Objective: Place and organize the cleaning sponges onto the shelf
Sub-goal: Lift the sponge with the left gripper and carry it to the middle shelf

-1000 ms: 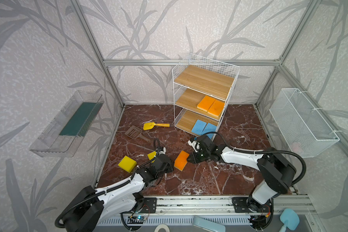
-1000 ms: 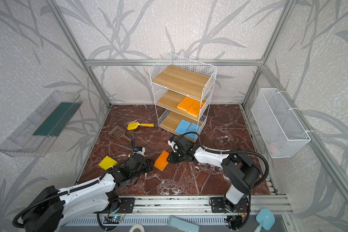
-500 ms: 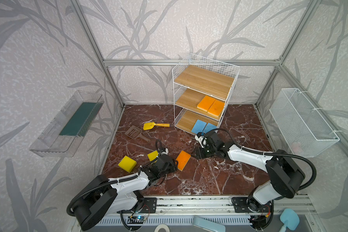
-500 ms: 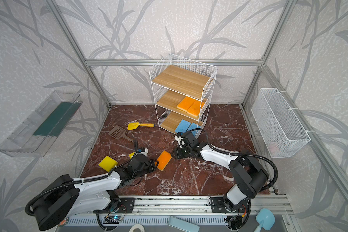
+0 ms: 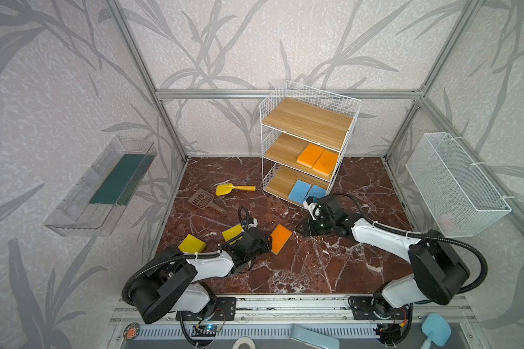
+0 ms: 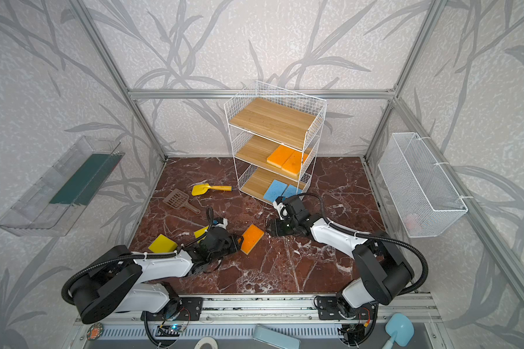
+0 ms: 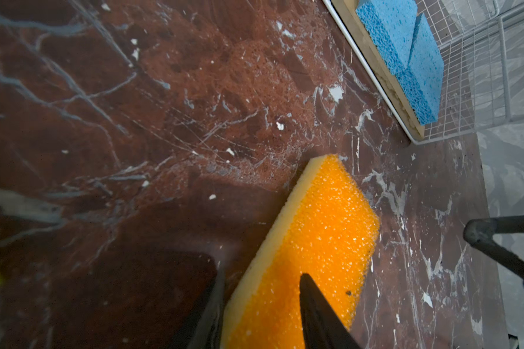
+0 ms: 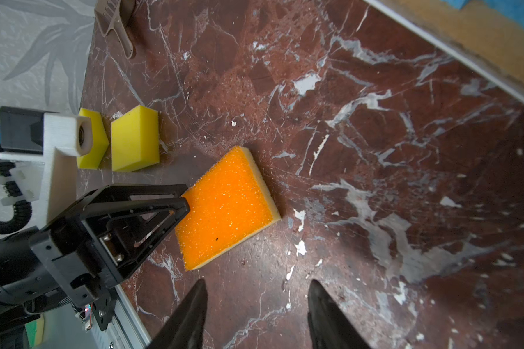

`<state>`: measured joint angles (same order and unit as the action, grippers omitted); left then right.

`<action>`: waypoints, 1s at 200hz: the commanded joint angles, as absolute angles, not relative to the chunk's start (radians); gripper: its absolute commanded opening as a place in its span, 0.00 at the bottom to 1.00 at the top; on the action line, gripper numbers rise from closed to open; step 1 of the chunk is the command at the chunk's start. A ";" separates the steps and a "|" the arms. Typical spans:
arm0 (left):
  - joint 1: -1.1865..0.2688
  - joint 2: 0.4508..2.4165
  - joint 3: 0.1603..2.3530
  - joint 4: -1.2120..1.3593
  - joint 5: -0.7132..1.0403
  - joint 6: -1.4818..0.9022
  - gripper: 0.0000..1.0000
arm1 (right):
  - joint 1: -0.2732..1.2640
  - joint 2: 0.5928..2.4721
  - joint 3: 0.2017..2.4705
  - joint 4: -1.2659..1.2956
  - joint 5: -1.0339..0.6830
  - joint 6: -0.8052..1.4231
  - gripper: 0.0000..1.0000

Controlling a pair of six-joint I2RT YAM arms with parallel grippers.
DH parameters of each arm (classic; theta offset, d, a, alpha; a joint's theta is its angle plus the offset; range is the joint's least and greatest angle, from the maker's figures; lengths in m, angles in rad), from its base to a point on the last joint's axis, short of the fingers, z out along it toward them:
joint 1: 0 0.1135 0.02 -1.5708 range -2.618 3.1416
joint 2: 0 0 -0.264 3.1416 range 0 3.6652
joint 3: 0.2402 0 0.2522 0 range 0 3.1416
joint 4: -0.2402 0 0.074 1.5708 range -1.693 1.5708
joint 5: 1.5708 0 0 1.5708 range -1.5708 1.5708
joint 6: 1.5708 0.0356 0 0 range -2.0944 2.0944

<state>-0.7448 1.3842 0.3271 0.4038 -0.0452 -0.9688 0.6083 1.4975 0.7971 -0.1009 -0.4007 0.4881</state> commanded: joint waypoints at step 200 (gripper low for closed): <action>-0.612 0.982 0.756 -0.096 -0.022 -0.657 0.00 | 0.564 1.263 0.723 -0.127 -0.385 0.492 0.54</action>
